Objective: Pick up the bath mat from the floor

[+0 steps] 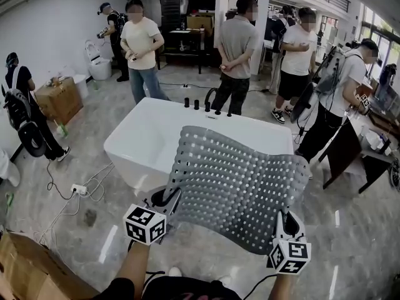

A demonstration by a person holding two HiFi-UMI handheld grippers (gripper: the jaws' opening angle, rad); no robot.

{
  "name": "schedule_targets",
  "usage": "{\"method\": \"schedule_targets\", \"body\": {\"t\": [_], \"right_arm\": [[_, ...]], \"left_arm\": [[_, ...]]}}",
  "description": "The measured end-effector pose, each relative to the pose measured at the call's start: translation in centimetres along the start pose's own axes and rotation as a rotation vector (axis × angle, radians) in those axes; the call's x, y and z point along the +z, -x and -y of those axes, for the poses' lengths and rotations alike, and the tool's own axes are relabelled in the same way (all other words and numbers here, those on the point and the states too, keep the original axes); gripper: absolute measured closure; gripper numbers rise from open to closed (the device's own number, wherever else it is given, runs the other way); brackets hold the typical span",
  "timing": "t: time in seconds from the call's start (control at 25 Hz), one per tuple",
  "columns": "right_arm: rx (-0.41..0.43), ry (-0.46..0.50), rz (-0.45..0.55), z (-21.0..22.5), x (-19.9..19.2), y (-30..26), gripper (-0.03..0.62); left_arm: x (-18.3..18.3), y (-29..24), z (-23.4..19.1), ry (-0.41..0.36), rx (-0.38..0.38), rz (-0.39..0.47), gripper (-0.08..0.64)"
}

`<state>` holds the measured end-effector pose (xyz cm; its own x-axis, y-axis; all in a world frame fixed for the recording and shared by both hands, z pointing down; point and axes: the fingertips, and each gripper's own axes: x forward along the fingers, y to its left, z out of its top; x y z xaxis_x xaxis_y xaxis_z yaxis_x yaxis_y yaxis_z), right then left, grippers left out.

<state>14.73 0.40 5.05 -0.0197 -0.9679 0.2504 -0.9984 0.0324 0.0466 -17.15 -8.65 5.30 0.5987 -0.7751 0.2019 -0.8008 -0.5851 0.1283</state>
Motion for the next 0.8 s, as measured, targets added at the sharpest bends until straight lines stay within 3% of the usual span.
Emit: {"method": "schedule_targets", "body": {"t": [0.8], "right_arm": [[-0.005,-0.003,0.015,1.1,0.7,0.5,0.523]], "left_arm": [[0.7,0.2,0.7,-0.010,0.020,0.020,0.499]]}}
